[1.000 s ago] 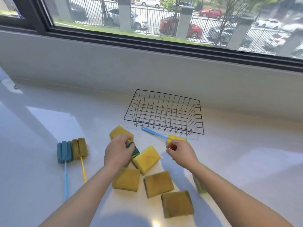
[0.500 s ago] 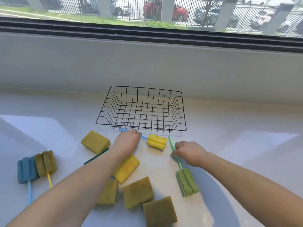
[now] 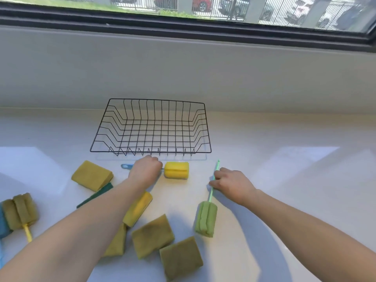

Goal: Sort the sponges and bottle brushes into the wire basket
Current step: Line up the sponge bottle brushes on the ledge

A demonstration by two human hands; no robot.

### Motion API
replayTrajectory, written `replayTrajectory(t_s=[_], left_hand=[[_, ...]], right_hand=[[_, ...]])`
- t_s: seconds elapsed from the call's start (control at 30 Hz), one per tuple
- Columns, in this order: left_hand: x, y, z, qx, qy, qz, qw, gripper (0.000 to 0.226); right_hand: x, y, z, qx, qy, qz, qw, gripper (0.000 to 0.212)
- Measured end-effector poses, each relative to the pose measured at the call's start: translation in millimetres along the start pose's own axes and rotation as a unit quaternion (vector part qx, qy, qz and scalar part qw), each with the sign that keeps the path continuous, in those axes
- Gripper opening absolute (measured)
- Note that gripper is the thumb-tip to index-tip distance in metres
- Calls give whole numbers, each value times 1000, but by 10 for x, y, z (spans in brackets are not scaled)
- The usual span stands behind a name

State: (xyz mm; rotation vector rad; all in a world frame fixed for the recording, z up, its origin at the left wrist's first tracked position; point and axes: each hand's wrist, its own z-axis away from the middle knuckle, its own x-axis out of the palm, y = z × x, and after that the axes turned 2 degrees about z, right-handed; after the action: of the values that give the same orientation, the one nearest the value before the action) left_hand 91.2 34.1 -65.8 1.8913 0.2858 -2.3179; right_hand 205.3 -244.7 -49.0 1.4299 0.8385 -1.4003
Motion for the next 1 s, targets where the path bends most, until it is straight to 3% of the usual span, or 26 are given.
replayTrajectory(t_s=[0.17,0.27,0.43,0.67,1.0], left_hand=[[-66,-26,107,-6,89,74,993,14],[-206,-23,225,-33,178,197,963,17],[-483,-76,434,-89,258,288,918,13],[-627,-301,791,-227,317,420,819,15],[-496,-976,1769,-333,359,481,728,16]], right_hand=[[-53,29,242,112,14,-77,991,4],[-60,17,358,195,32,-134,971,12],[-236,-141,286,276,60,-222,933,16],[-516,-495,-37,267,82,-262,924,21],[-1088,-1210,-667,181,110,-321,923,28]])
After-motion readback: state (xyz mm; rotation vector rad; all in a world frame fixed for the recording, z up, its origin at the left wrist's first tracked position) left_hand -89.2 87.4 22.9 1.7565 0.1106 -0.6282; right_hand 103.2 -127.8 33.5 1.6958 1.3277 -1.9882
